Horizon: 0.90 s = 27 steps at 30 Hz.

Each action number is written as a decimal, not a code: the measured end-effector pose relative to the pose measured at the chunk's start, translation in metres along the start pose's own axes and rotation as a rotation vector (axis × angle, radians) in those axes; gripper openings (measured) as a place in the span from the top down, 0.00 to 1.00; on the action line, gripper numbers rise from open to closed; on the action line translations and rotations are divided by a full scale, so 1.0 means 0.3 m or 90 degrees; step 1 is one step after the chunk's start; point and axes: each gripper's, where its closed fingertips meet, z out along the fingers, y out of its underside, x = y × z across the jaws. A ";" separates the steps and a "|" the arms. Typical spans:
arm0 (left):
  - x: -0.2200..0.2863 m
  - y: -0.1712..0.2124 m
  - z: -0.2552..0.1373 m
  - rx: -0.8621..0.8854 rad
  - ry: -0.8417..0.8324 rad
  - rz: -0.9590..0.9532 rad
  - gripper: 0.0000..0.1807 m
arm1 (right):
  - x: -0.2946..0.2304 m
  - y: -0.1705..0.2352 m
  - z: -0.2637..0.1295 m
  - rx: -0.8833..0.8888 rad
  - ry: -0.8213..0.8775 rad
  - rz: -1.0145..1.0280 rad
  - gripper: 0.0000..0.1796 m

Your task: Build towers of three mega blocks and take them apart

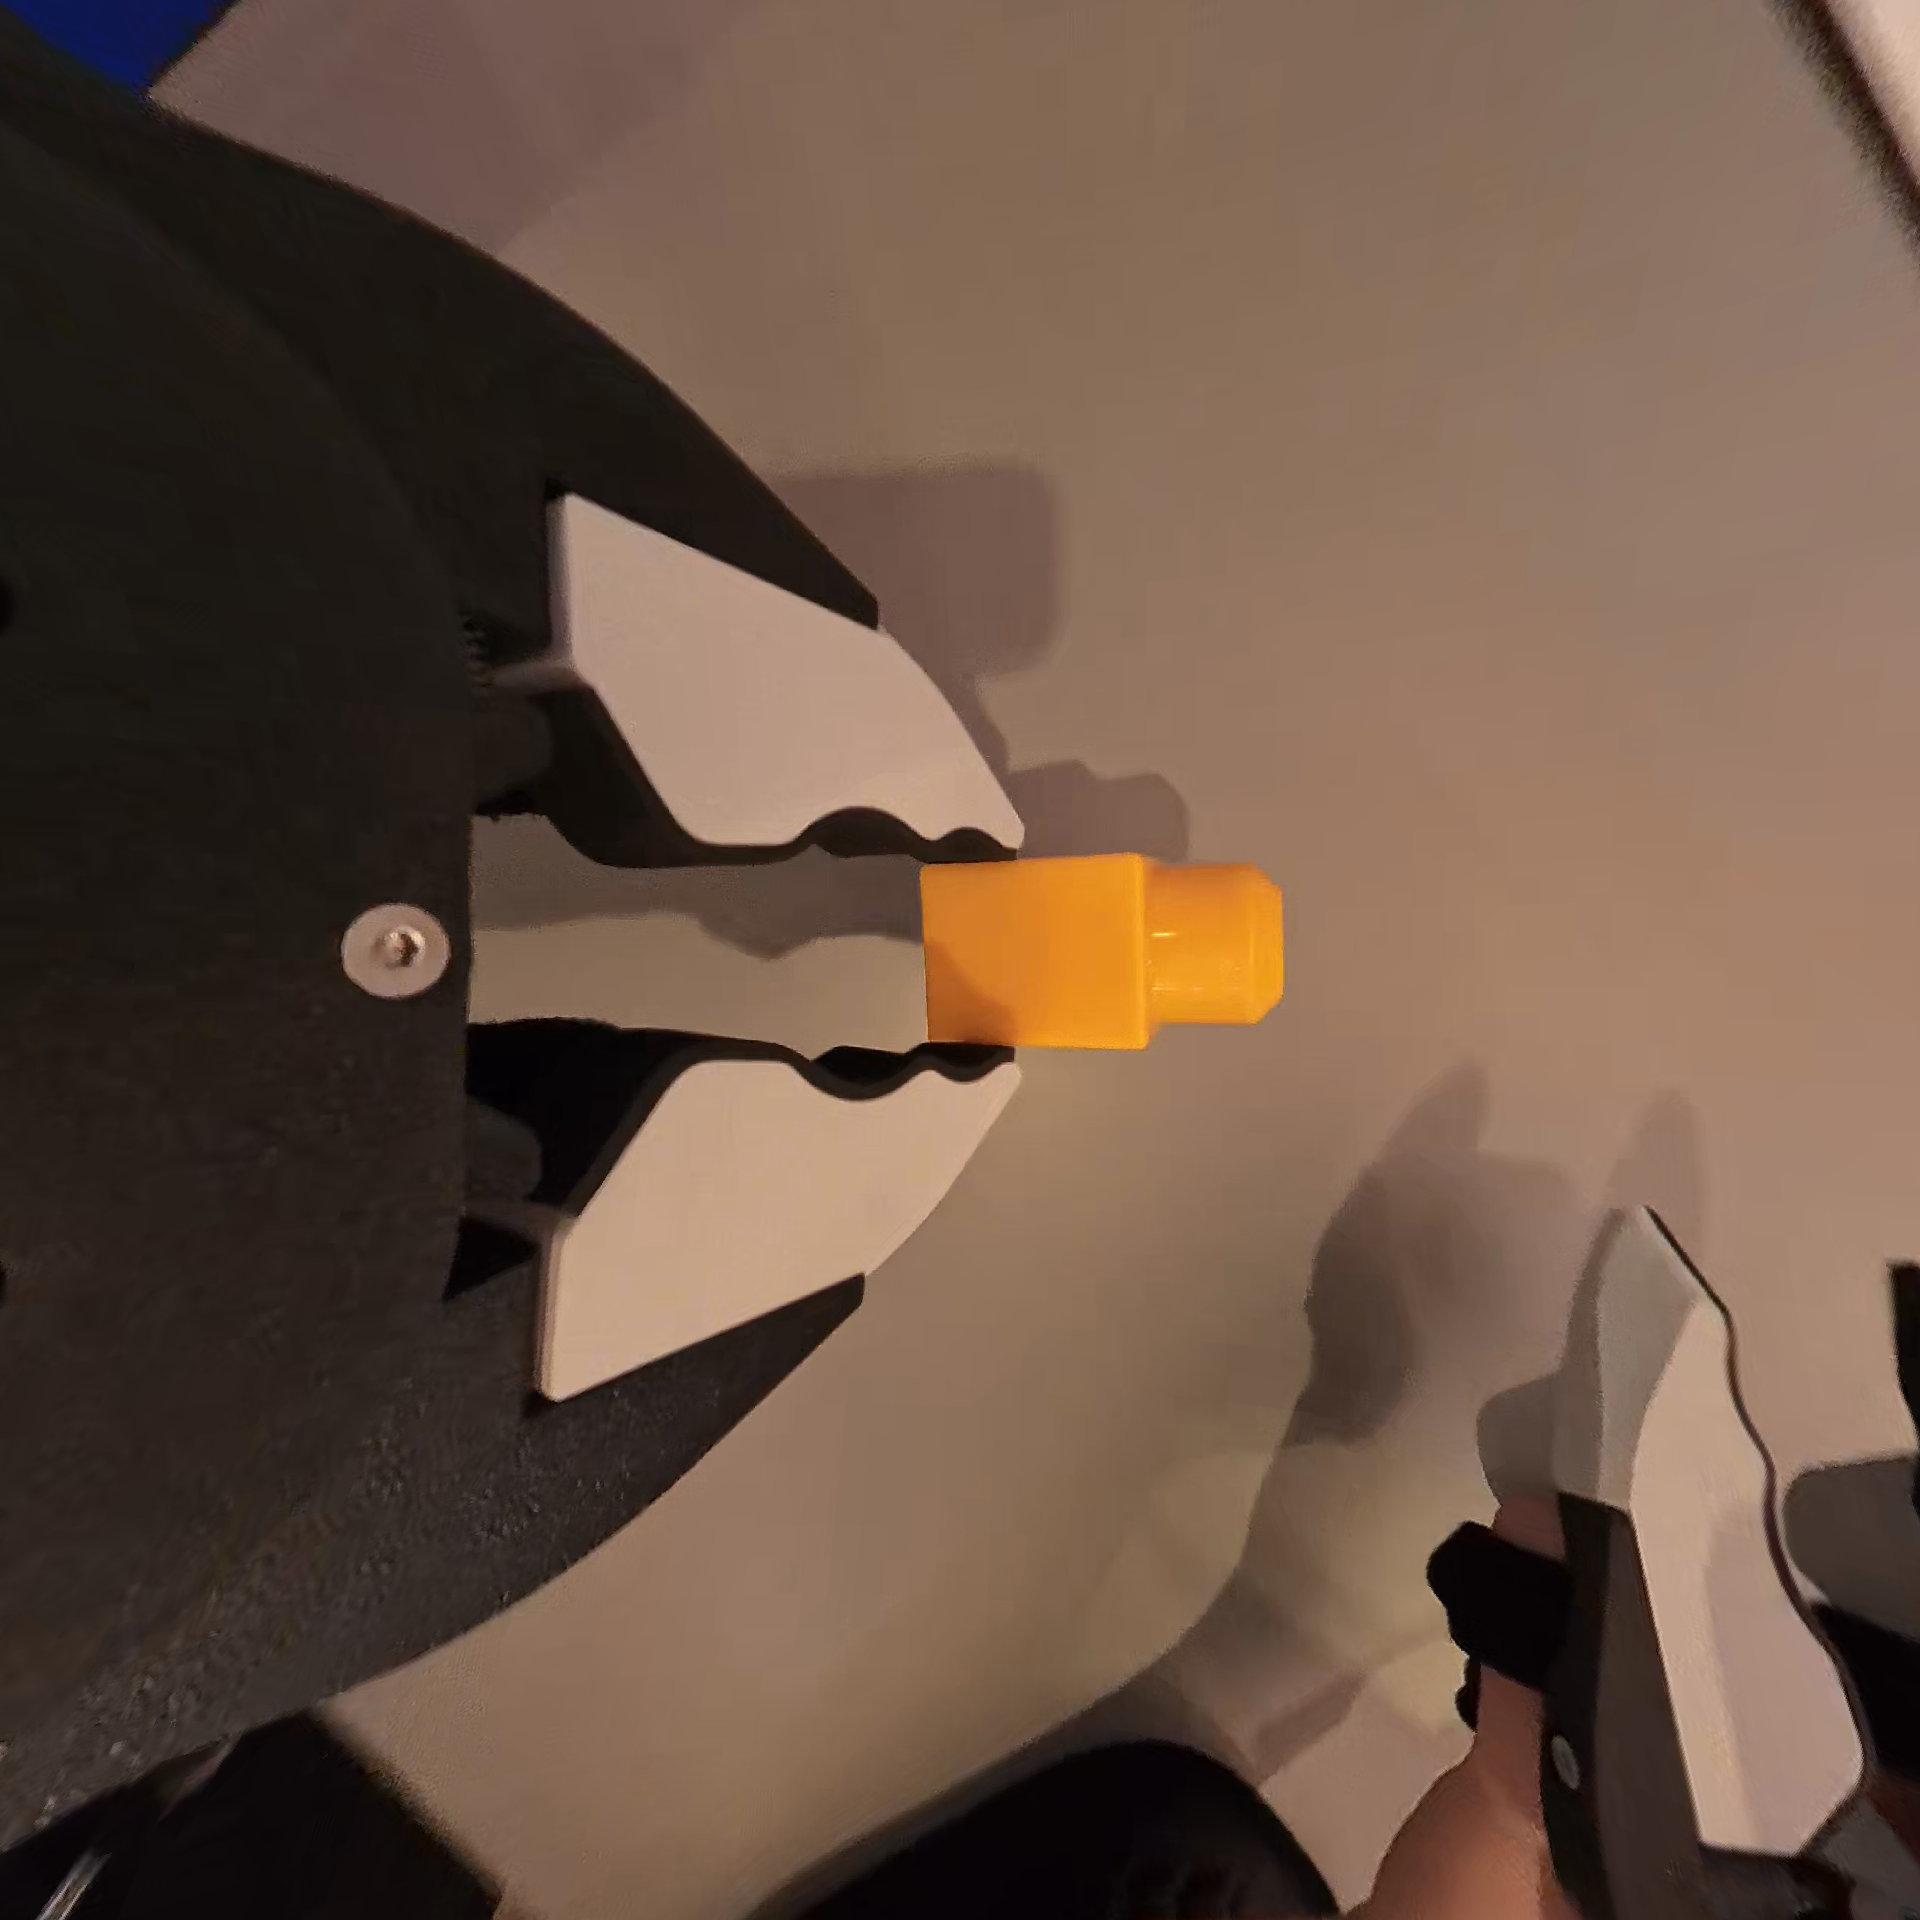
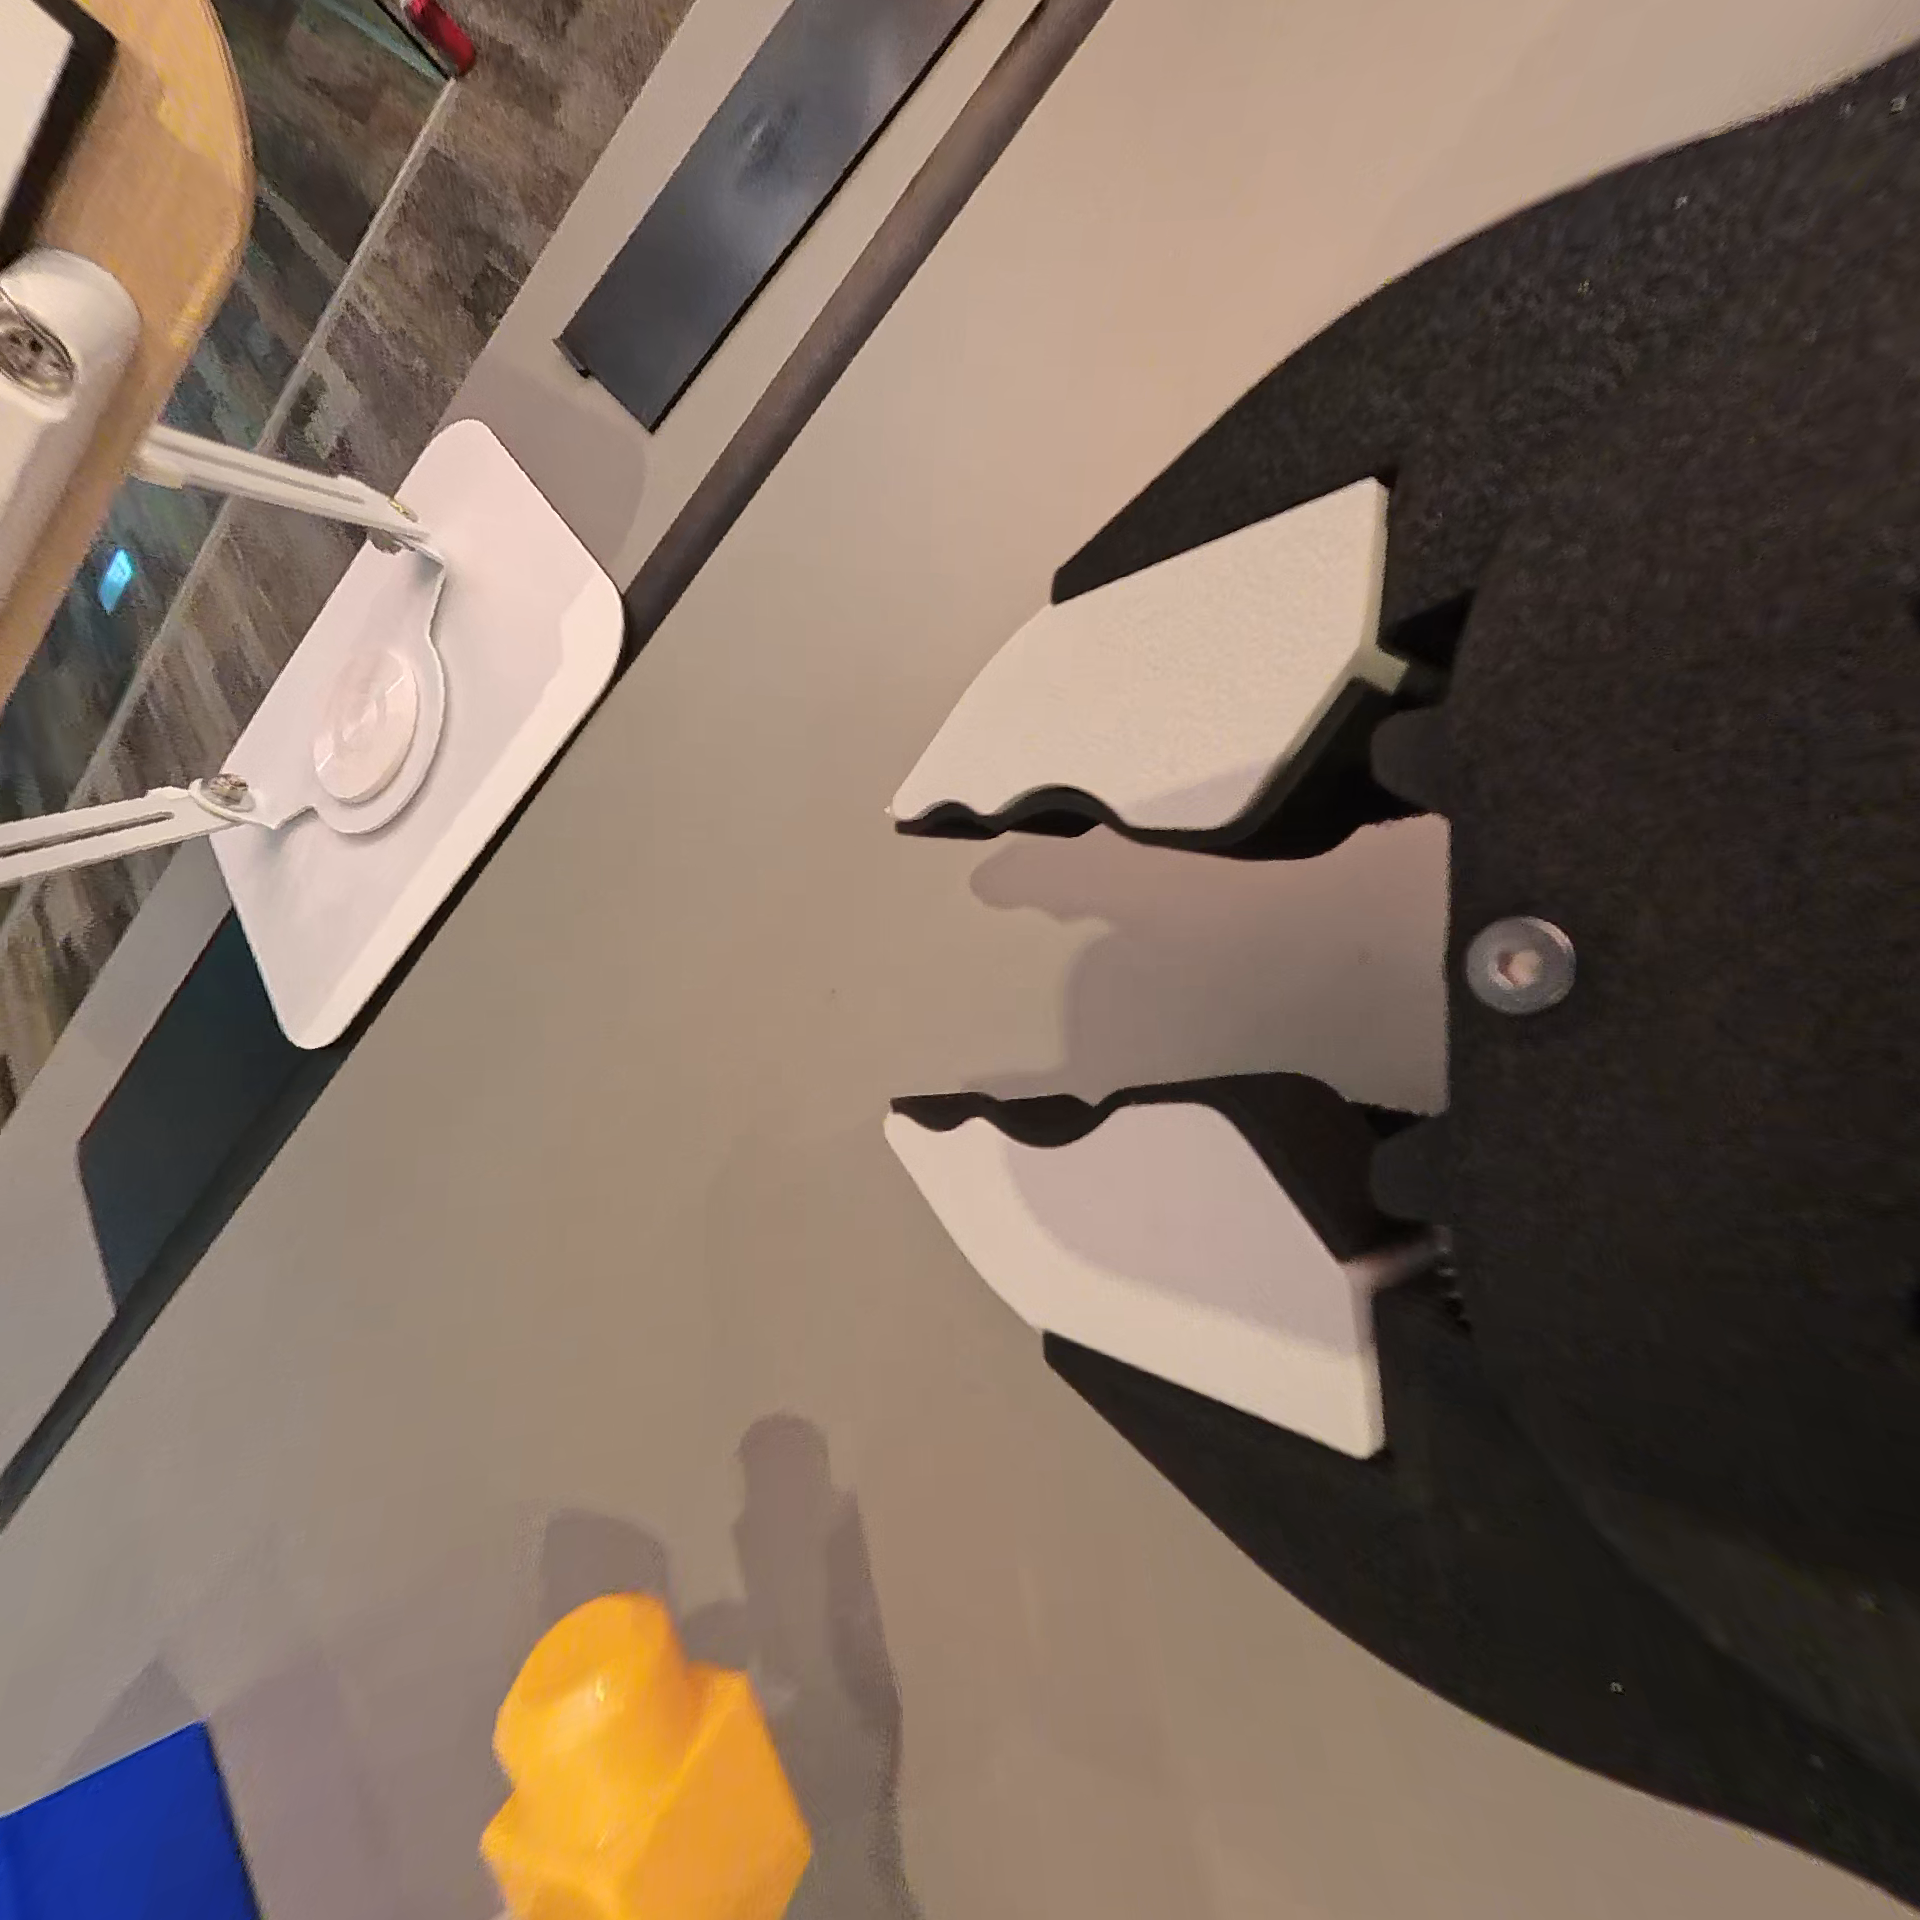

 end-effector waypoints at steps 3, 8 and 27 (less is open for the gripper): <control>0.021 -0.038 0.027 0.081 -0.028 0.047 0.82 | -0.013 -0.035 -0.018 0.030 -0.019 0.017 0.74; 0.050 -0.106 0.036 0.209 -0.047 0.062 0.82 | -0.153 -0.158 -0.056 0.120 -0.175 0.129 0.69; 0.072 -0.080 0.014 0.260 -0.105 0.066 0.63 | -0.303 -0.191 -0.040 0.113 -0.339 0.227 0.80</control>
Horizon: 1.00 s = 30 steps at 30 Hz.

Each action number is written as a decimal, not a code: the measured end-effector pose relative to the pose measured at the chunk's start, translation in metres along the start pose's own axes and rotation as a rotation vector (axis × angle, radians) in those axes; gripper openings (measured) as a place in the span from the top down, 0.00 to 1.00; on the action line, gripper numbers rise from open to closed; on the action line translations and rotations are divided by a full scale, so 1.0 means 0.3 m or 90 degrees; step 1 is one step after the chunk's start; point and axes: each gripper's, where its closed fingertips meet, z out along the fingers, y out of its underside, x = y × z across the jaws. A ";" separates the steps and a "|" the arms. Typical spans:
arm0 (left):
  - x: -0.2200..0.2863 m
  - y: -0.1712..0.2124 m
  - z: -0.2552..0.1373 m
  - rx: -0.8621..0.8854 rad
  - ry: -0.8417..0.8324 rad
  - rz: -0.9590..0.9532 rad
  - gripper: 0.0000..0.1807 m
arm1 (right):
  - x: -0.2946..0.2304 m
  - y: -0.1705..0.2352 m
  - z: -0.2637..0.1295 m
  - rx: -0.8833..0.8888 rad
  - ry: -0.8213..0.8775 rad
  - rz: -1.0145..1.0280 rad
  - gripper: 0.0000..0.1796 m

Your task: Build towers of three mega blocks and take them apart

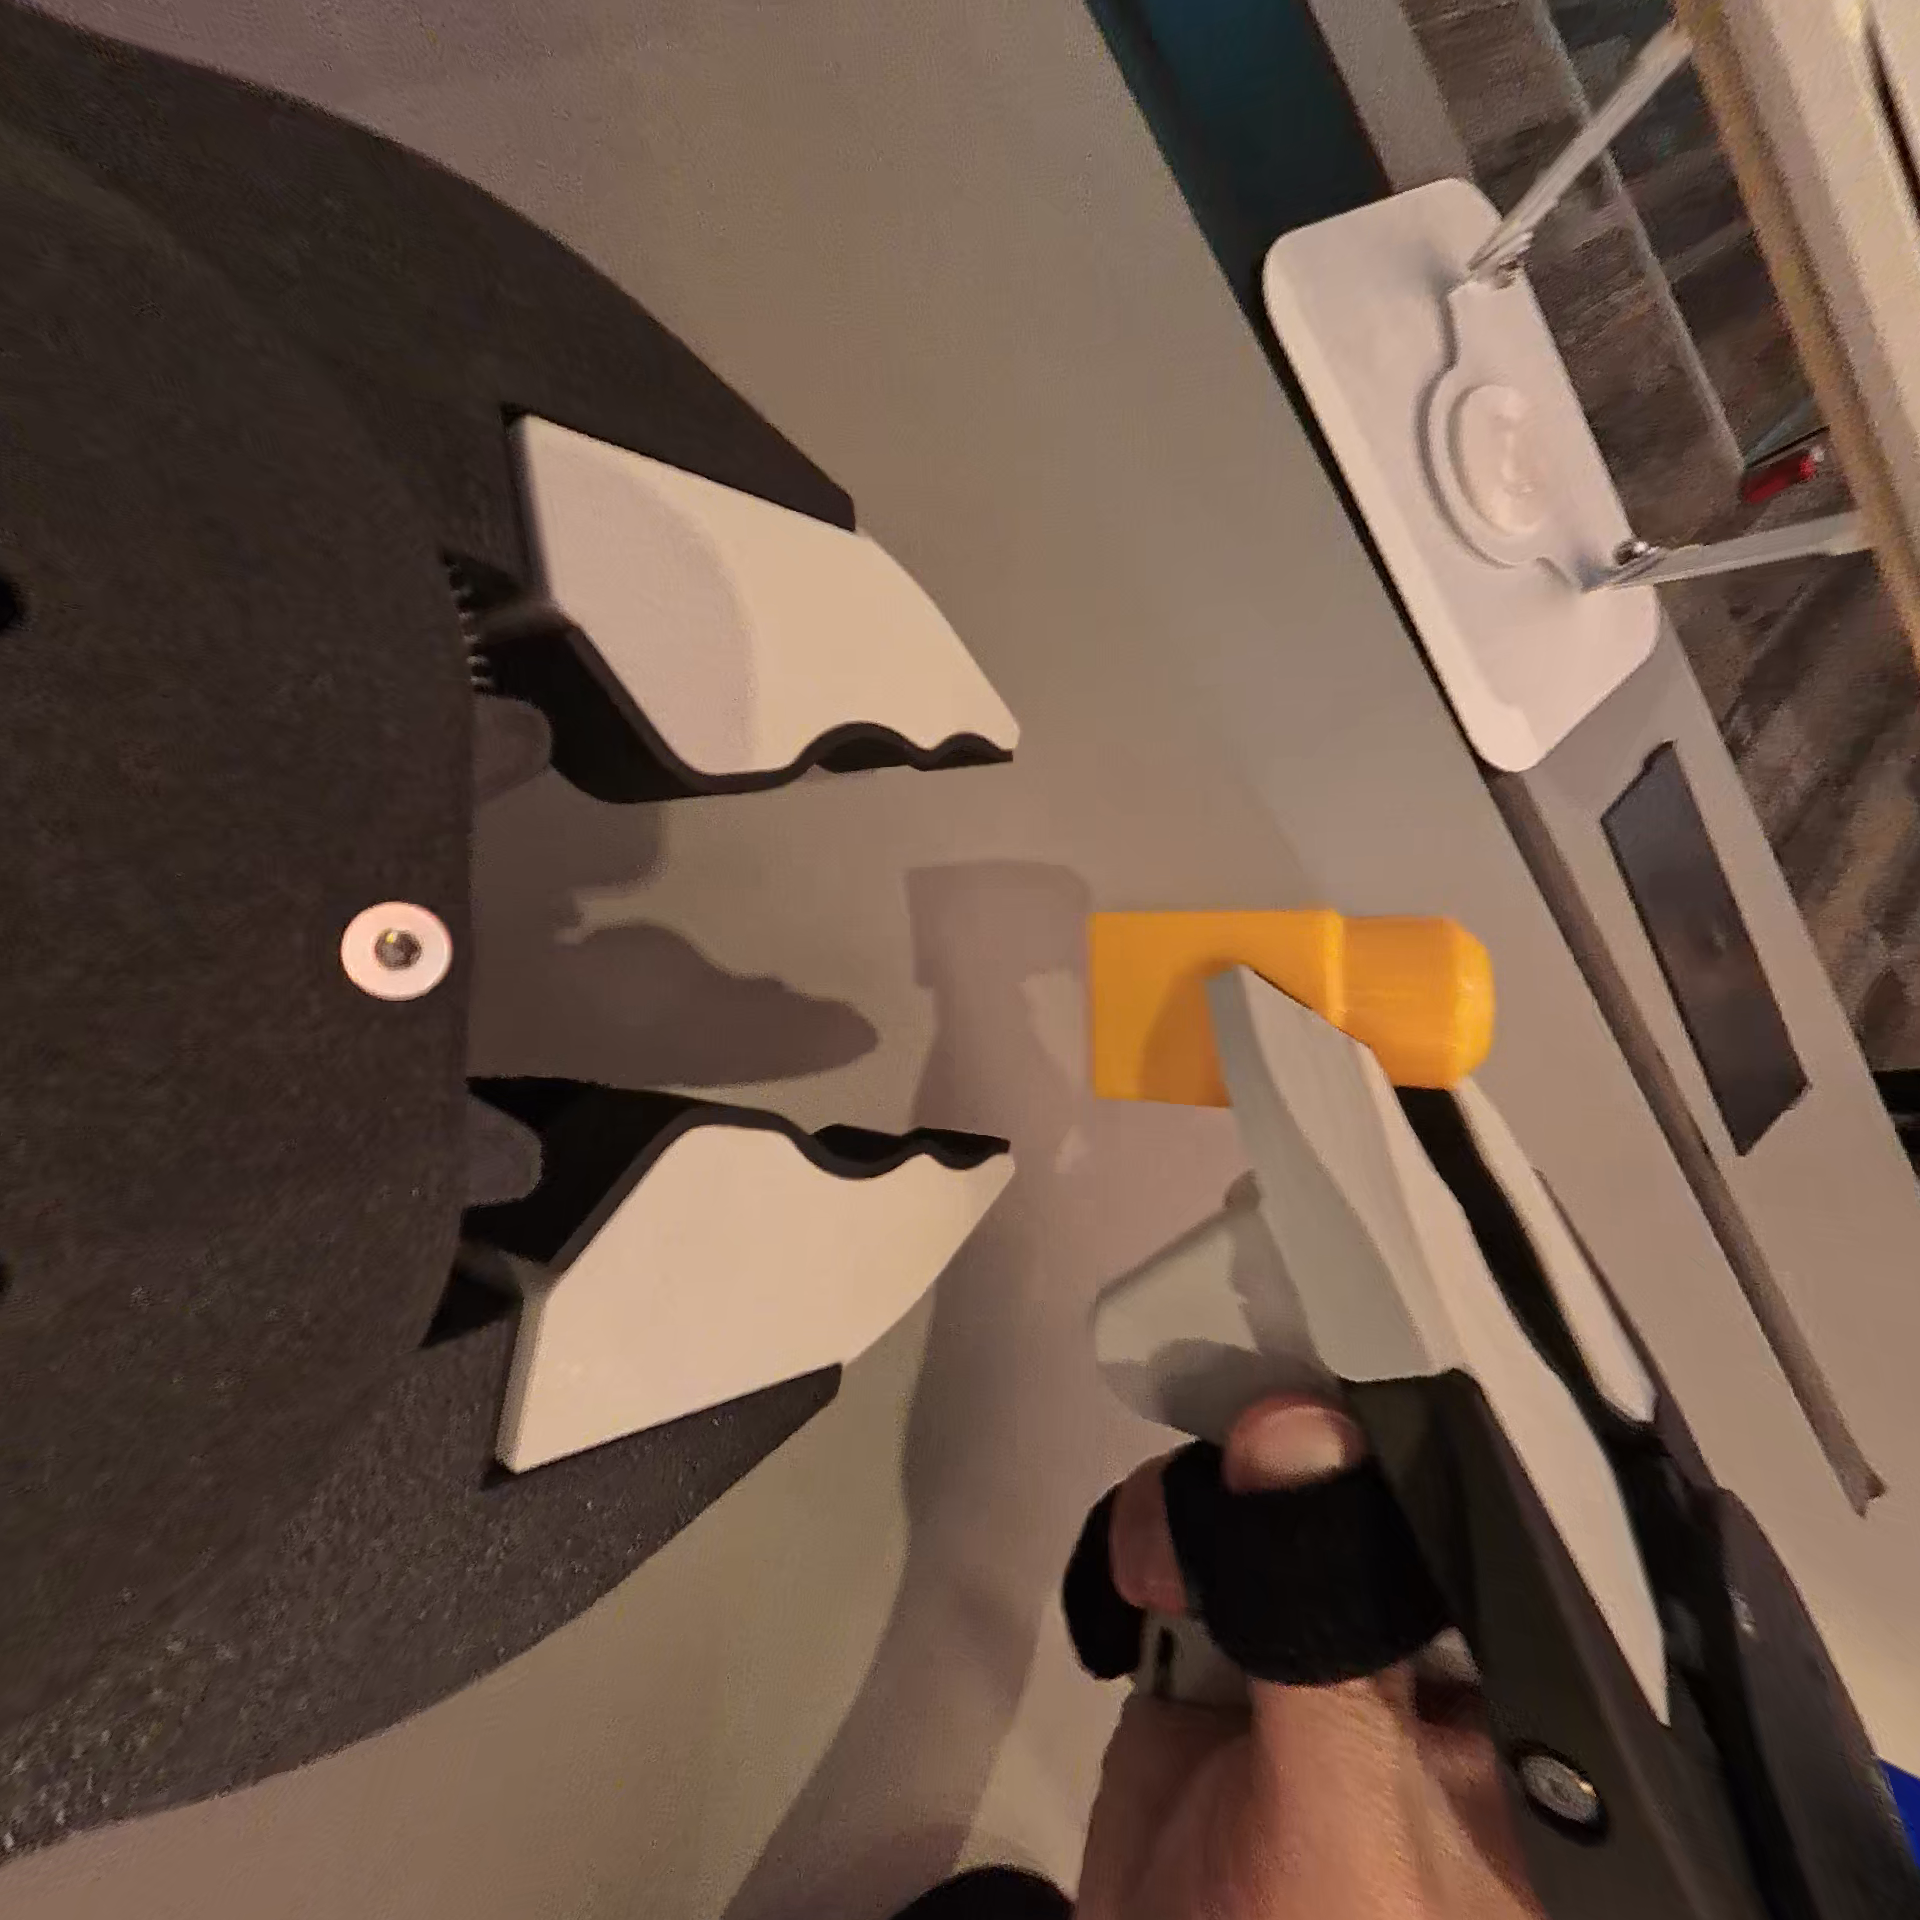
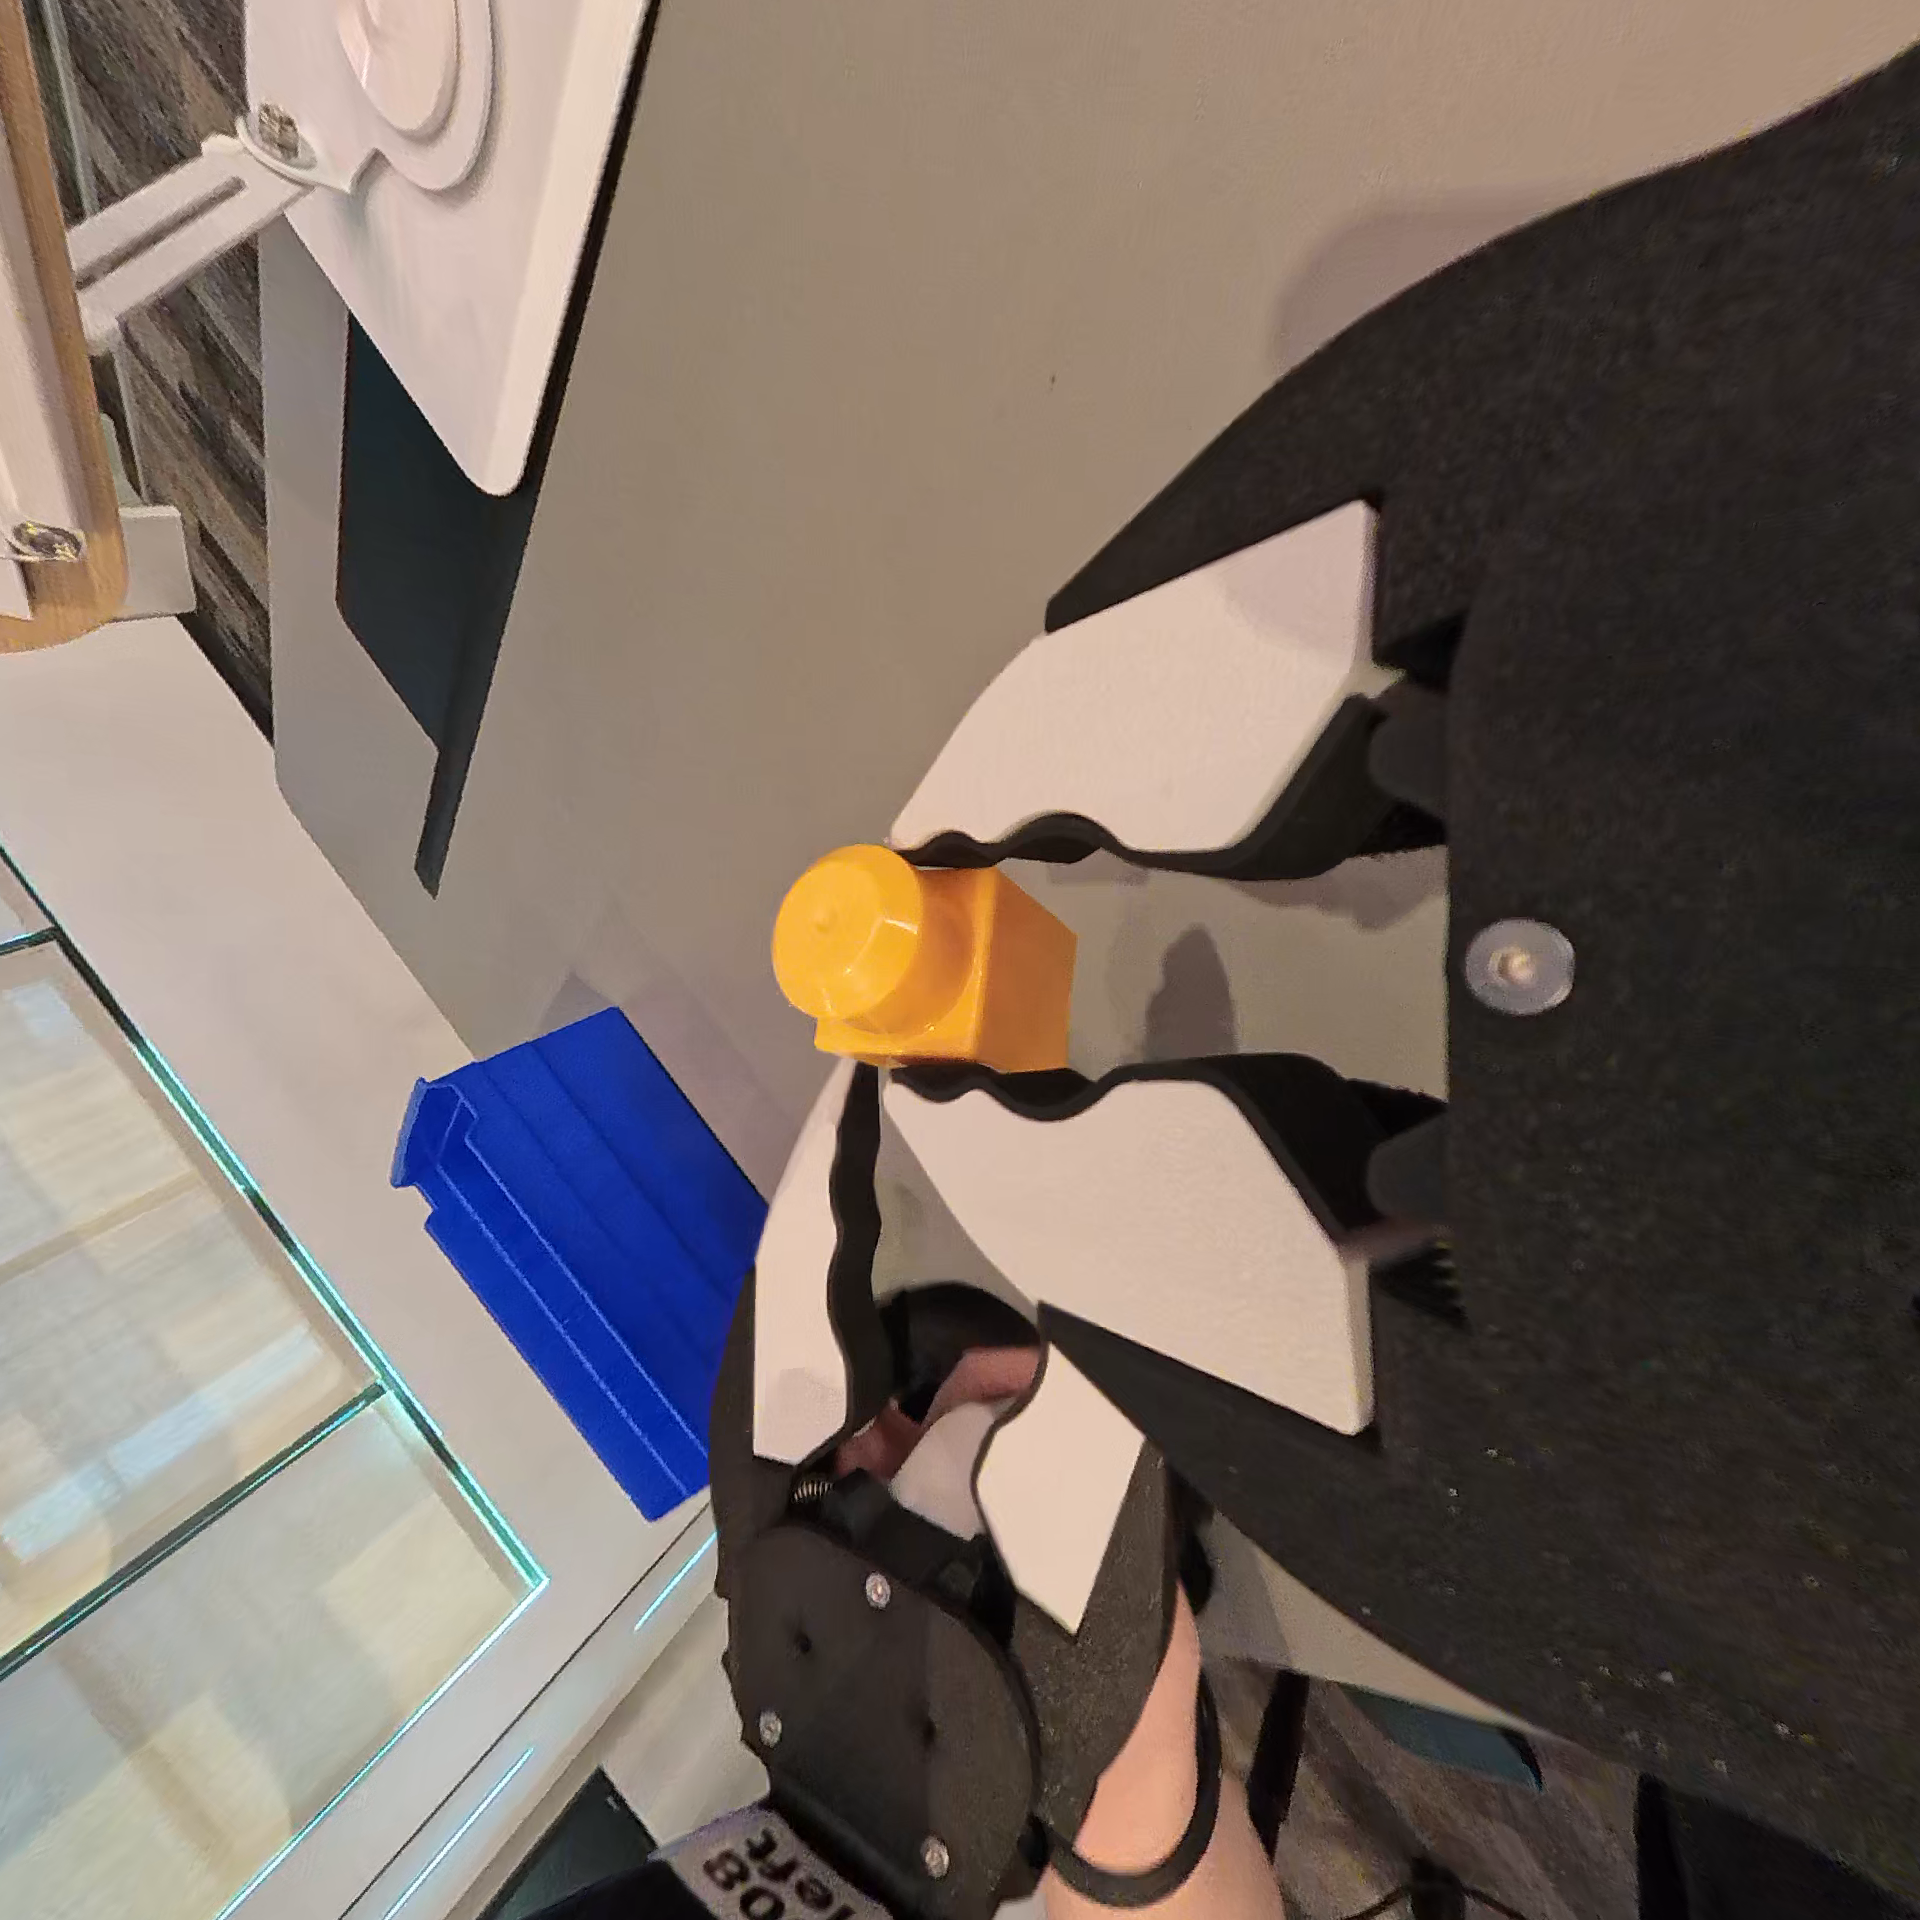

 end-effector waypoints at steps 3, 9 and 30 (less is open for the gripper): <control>-0.010 0.031 -0.088 -0.016 0.021 -0.033 0.65 | 0.027 -0.003 -0.017 0.001 0.030 -0.047 0.80; -0.215 0.023 -0.476 -0.024 -0.050 -0.062 0.68 | 0.091 -0.008 -0.053 0.004 0.084 -0.100 0.80; -0.712 0.712 -0.716 -0.509 -0.204 -0.444 0.64 | 0.164 -0.007 -0.100 0.012 0.125 -0.069 0.80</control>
